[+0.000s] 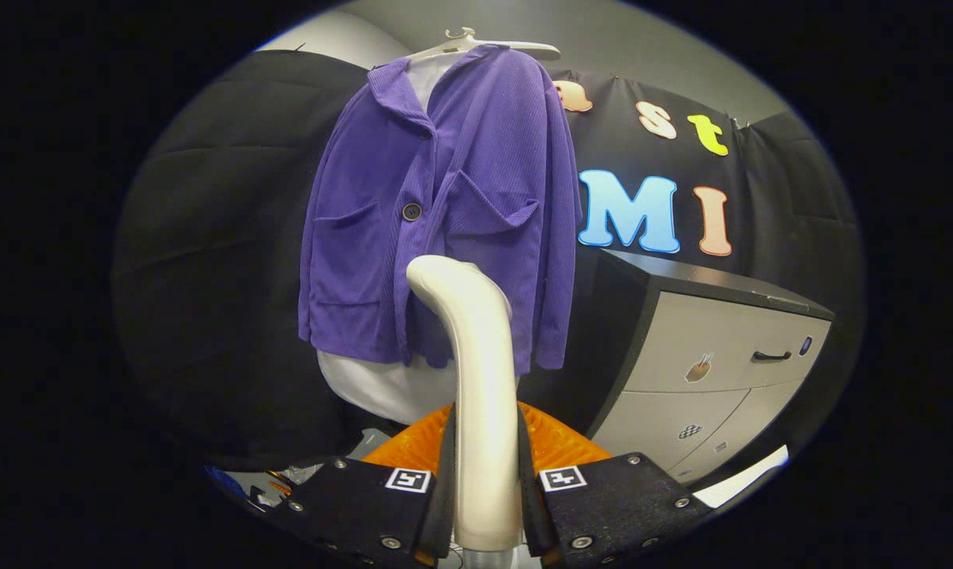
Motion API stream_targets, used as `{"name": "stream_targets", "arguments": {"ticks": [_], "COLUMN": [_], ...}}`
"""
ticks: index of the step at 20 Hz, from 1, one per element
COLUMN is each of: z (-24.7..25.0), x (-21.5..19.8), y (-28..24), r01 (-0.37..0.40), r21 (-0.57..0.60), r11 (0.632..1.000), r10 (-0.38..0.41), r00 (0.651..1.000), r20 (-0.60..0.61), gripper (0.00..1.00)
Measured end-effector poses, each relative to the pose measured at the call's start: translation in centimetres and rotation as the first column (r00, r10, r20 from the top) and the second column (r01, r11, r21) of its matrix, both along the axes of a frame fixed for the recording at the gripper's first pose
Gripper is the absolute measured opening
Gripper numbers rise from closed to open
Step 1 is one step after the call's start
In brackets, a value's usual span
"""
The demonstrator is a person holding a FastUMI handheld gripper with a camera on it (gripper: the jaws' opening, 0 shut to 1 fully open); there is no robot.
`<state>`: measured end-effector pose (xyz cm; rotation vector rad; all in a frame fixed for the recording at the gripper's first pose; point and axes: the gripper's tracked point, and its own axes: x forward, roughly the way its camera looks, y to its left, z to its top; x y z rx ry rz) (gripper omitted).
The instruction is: Iron the clothes twice with a garment steamer, once on the left side and once on the right side.
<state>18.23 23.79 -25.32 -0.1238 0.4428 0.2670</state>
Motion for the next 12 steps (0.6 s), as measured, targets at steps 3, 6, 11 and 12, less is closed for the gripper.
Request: {"name": "stream_targets", "arguments": {"ticks": [3,6,11,12], "z": [-2.9,-3.4,2.1,3.8], "x": [-1.4,-2.1,-2.1,-1.7], "y": [-0.6,-0.7,-0.9,-0.9], "r01": [0.005,-0.011,-0.009,-0.011], "r21": [-0.012,-0.004,0.047,0.063], "r11": [1.000,1.000,0.999,0.998], "r10": [-0.006,0.011,0.010,0.011], "r00": [0.997,0.995,1.000,1.000], "r20": [-0.081,-0.103,-0.028,-0.006], "gripper": [0.36,0.36,0.36,0.36]}}
